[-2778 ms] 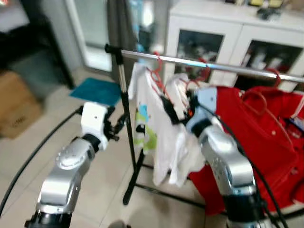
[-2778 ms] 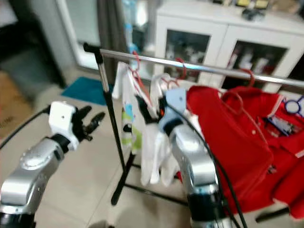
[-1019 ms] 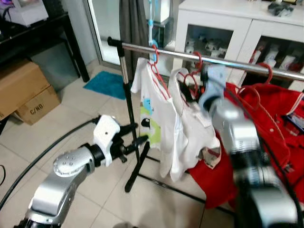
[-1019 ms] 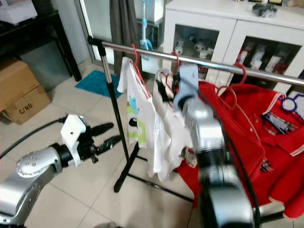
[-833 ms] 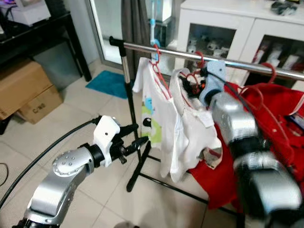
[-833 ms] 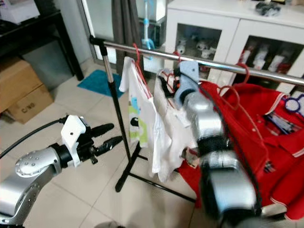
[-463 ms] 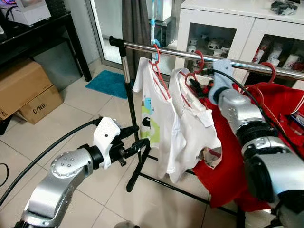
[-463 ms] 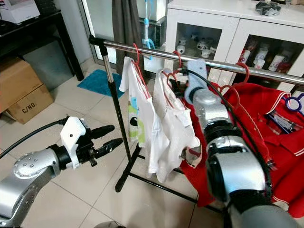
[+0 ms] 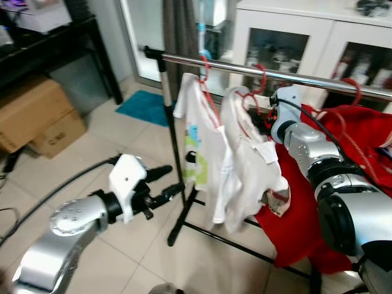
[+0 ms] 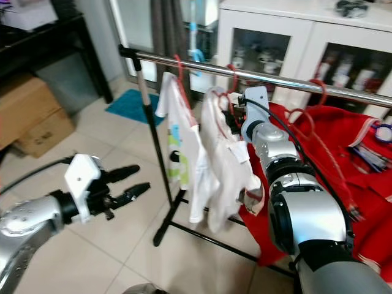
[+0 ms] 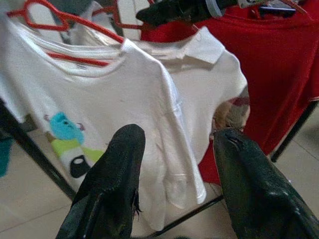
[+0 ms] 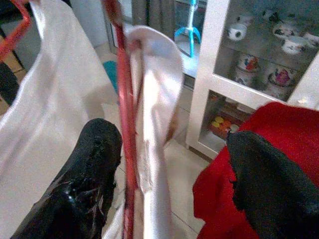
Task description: Hang hanger
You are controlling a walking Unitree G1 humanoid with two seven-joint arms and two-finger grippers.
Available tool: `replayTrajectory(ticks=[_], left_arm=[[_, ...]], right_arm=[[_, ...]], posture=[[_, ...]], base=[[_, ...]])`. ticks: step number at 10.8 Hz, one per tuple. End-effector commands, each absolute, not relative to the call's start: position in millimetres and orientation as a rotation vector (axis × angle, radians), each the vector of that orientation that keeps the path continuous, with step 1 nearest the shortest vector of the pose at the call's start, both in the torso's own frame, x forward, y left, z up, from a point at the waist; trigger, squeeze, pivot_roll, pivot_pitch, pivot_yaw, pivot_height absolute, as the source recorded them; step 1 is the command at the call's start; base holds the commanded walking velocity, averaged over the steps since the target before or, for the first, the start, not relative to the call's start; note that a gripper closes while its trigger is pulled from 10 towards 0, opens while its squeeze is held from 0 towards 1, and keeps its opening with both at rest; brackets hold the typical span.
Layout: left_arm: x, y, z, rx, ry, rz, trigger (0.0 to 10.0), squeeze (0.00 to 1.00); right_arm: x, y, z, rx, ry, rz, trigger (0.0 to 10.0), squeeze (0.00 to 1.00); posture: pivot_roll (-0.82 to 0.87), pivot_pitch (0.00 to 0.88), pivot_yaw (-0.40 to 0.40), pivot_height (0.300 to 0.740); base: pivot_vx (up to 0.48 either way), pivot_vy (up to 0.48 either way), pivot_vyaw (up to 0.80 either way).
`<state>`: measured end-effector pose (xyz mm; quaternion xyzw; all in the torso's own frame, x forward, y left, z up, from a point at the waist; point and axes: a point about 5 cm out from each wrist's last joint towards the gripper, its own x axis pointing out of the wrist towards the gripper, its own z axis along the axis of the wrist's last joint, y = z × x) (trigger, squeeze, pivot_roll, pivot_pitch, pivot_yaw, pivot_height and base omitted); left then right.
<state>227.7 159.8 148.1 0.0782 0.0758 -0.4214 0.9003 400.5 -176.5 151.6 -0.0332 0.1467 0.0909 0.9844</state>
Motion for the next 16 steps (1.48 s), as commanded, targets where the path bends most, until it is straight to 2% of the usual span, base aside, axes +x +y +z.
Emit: replayTrajectory(ticks=[1,4,12,16], left_arm=[[227,163,152,0.167,0.155,-0.862,10.0,0.0],[227,163,158,0.167,0.143,-0.855,10.0,0.0],[227,167,163,0.181,0.152,-0.809,10.0,0.0],[228,166,163,0.179,0.146,-0.807,10.0,0.0]], right_arm=[[404,-174,161,-0.059,0.272,0.189,0.0,0.0],[403,-169,155,-0.085,0.288,0.208,0.0,0.0],[404,-174,153,-0.047,0.327,0.056,0.0,0.0],[406,-168,160,0.005,0.273,0.095,0.0,0.0]], posture=[[0.13,0.0,0.086,0.74],[0.13,0.0,0.084,0.74],[0.15,0.0,0.066,0.74],[0.15,0.0,0.063,0.74]], base=[[0.0,0.0,0.0],[0.0,0.0,0.0],[0.0,0.0,0.0],[0.0,0.0,0.0]])
